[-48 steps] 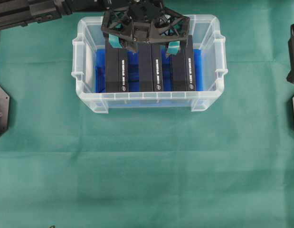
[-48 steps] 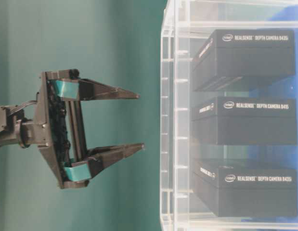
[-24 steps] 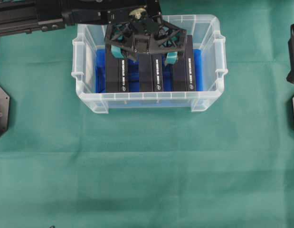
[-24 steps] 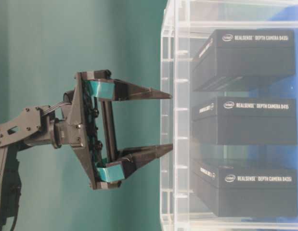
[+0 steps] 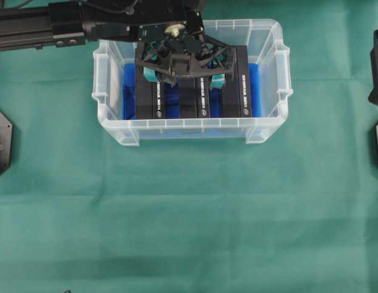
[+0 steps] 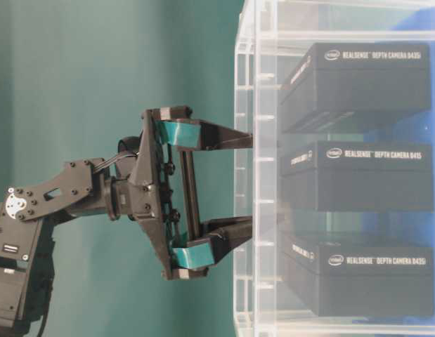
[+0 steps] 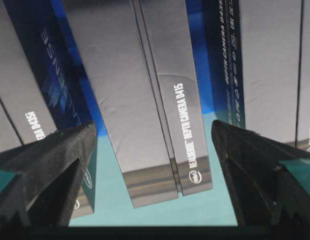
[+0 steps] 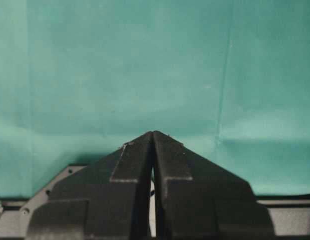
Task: Take the box out of the case with the left arm.
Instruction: 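Lower the open left gripper around the middle box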
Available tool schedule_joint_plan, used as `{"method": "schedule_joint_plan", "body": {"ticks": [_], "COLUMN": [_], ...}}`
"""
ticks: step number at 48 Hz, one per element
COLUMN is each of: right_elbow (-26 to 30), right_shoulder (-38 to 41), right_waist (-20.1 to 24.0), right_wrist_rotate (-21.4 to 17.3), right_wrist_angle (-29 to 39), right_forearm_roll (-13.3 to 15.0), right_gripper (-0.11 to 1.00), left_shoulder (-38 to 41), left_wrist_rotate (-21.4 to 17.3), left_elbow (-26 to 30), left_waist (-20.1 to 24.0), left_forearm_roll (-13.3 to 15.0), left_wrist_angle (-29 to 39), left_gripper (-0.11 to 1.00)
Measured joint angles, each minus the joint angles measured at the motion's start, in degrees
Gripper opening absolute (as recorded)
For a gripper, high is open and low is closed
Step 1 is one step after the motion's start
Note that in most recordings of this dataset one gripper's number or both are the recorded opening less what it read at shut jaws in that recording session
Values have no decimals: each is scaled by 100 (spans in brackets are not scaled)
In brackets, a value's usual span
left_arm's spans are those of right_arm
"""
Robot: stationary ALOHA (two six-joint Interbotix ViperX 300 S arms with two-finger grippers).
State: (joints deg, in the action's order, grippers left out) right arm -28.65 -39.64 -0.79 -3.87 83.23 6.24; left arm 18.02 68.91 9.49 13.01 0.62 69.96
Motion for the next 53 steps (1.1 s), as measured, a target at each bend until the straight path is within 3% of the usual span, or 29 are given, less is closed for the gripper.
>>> {"method": "schedule_joint_plan", "body": {"ticks": [28,53], "right_elbow": [0,0], "right_shoulder": [9,35], "right_waist": [0,0], "right_wrist_rotate": [0,18], "right_wrist_angle": [-18,-158], "right_forearm_roll": [0,0], "right_gripper": [0,0], "left_shoulder": [9,9], "left_wrist_rotate": [413,439], "left_elbow": [-413,-721], "left_waist": [18,9], "left_forearm_roll": [0,-9], "left_wrist_angle": [-633,-800], "left_gripper": [98,98]}}
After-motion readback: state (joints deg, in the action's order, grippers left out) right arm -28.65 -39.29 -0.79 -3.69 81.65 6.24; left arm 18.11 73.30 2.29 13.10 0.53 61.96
